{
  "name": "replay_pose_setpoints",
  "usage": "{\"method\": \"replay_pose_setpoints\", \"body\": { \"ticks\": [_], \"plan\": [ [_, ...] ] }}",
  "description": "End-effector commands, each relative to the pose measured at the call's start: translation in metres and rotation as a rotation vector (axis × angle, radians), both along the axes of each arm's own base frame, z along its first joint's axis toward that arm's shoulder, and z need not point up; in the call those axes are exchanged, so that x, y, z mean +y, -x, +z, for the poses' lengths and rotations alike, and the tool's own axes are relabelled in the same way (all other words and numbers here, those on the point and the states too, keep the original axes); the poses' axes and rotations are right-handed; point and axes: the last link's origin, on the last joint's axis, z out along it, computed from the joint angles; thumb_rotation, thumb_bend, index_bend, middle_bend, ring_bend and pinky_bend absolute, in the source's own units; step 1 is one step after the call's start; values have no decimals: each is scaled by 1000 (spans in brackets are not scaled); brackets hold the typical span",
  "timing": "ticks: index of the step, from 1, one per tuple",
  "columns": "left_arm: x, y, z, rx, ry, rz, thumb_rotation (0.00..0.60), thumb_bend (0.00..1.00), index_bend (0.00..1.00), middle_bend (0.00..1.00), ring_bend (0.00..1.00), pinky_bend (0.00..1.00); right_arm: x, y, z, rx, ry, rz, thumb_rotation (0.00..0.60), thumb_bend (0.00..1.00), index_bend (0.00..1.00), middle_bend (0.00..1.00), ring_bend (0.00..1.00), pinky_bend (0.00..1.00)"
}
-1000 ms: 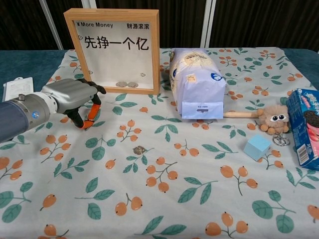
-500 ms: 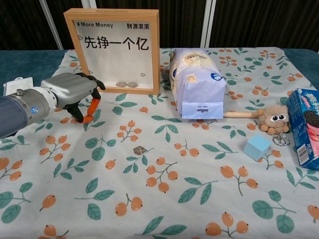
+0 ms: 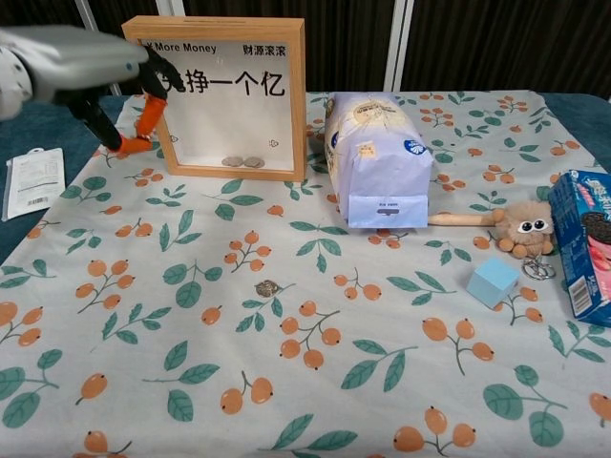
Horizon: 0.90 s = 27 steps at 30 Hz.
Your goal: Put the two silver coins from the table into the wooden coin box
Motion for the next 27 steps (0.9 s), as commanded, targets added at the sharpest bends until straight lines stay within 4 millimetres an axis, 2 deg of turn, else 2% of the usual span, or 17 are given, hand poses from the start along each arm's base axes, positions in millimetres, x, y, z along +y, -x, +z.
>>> {"method": "replay_pose_setpoints", "body": {
  "ticks": [1,5,9,14,20,27],
  "plan": [
    [-2,-15,39,-42,-11,8,600,523,689,143,0,0,0,0,0,-2,1,-2,600,369,126,46,36,0],
    [11,-26,62,-70,9,35,600,545,690,144,0,0,0,1,0,-13,7,-11,600,369,126,46,36,0],
    [38,-44,85,-84,20,72,600,571,690,144,0,0,0,1,1,-31,18,-25,600,369,126,46,36,0],
    [59,-62,102,-75,-21,83,600,573,690,141,0,0,-1,2,2,-45,23,-36,600,369,126,46,36,0],
    [75,-72,103,-44,-57,73,600,572,690,140,0,0,-2,3,2,-51,30,-45,600,369,126,46,36,0],
    [101,-73,88,-37,-42,119,600,570,690,139,0,0,-2,3,3,-59,39,-54,600,369,126,46,36,0]
  ]
}}
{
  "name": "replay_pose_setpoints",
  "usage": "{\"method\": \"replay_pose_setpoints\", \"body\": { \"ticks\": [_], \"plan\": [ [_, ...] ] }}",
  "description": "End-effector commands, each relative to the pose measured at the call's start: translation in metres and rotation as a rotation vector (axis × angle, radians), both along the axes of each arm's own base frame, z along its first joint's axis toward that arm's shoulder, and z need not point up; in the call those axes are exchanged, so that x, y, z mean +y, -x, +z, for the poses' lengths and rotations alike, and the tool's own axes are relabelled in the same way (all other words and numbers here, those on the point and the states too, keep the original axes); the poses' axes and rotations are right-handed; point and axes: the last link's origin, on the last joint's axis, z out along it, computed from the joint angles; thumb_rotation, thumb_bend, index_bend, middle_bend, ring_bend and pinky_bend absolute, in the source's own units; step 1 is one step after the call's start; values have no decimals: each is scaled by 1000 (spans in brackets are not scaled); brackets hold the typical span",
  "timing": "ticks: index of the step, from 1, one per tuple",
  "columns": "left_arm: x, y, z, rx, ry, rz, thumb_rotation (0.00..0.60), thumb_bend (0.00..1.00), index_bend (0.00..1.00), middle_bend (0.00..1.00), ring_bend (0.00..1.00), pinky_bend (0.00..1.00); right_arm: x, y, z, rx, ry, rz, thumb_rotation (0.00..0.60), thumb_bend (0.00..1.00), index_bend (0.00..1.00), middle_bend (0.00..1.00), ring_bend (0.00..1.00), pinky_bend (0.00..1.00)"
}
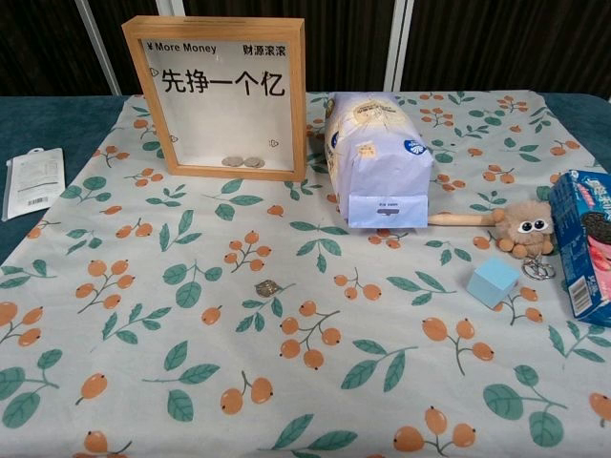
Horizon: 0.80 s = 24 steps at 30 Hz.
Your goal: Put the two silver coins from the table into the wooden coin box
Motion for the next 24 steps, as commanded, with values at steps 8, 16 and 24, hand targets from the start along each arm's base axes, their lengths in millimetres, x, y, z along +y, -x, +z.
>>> {"method": "replay_pose_setpoints", "body": {
  "ticks": [8,16,24],
  "plan": [
    [35,-7,-27,-23,70,60,600,571,683,134,0,0,-1,1,2,-15,14,-16,600,369,126,46,36,0],
    [50,-18,-37,-43,93,69,600,571,640,131,0,0,-1,2,2,-19,17,-26,600,369,125,46,36,0],
    [59,-24,-38,-44,96,73,600,571,606,133,0,0,-2,3,4,-21,26,-34,600,369,126,46,36,0]
  ]
}}
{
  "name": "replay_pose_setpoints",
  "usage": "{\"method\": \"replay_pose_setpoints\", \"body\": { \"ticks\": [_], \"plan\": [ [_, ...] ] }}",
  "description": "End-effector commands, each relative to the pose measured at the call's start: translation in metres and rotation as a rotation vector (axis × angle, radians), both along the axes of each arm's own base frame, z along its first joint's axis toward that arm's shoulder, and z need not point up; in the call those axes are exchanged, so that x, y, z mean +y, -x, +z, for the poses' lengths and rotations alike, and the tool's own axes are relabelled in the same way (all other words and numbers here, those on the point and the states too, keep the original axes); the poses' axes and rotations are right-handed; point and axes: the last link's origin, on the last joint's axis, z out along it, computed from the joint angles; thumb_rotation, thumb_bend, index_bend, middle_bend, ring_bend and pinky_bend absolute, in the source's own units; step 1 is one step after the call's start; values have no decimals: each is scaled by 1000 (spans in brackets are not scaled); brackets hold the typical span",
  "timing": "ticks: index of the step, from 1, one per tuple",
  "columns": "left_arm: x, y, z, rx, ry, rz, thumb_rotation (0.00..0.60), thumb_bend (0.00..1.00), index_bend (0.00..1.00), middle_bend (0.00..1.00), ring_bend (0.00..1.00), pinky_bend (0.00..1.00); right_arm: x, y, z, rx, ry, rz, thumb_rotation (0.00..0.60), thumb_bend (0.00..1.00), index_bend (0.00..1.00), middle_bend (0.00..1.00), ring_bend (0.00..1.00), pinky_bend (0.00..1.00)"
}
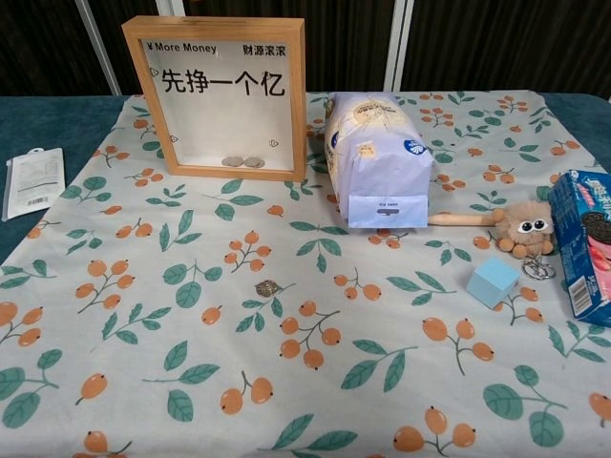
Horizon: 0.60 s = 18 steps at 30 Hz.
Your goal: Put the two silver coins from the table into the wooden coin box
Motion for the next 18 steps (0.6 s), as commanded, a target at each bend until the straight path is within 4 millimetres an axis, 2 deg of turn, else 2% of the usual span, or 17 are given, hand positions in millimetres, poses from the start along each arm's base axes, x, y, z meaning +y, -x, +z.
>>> {"method": "replay_pose_setpoints", "body": {
  "ticks": [1,11,18],
  "plan": [
    [2,0,-3,10,7,6,600,571,602,133,0,0,0,0,0,-1,1,-3,600,369,126,46,36,0],
    [8,1,-21,29,31,15,600,571,553,131,0,0,-1,1,2,-19,17,-20,600,369,126,46,36,0],
    [12,-1,-23,26,21,12,600,571,538,133,0,0,0,1,1,-20,14,-19,600,369,126,46,36,0]
  ]
}}
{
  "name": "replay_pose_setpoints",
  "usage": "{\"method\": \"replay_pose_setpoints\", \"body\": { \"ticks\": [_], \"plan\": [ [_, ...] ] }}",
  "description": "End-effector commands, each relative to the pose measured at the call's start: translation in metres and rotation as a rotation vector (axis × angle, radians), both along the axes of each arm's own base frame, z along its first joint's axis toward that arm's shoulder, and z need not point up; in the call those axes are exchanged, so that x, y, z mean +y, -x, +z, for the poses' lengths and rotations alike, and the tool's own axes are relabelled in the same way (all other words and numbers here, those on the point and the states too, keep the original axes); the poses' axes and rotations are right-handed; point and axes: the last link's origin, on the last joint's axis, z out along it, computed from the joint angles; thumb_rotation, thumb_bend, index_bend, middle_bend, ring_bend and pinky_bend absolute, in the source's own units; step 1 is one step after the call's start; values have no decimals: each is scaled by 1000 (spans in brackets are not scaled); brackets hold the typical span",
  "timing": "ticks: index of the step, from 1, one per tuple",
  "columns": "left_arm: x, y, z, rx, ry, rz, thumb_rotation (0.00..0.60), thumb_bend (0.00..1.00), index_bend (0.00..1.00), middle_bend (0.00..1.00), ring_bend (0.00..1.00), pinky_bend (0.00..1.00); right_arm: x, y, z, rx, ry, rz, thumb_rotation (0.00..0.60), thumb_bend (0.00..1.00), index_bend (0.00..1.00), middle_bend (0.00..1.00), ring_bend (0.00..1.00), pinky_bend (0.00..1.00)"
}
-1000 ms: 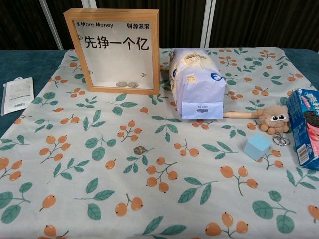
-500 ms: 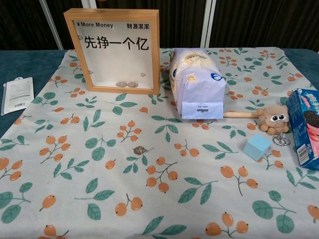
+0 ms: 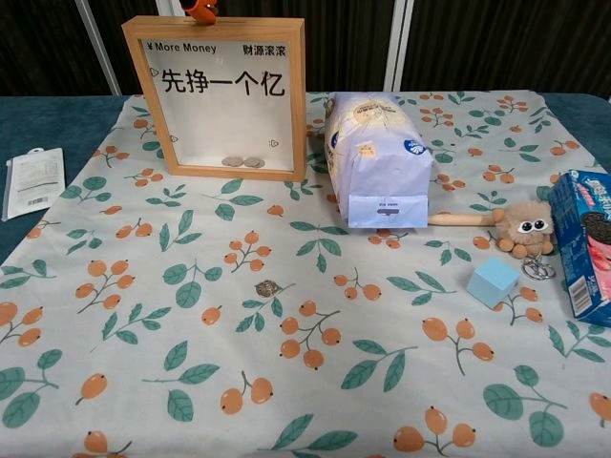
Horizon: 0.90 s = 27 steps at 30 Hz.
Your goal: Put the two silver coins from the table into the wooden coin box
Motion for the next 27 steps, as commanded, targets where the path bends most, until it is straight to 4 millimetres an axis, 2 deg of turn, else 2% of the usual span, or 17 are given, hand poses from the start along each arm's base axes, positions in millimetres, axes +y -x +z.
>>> {"method": "replay_pose_setpoints", "body": {
  "ticks": [1,13,27],
  "plan": [
    [0,-1,-1,12,-1,-9,600,571,537,133,0,0,0,0,0,0,1,-1,600,369,126,46,36,0],
    [0,-6,-5,8,4,-21,600,558,514,133,0,0,-1,1,1,0,6,-6,600,369,126,46,36,0],
    [-4,-12,0,6,-4,-33,600,489,500,134,0,0,-1,1,2,2,7,-11,600,369,126,46,36,0]
  ]
}}
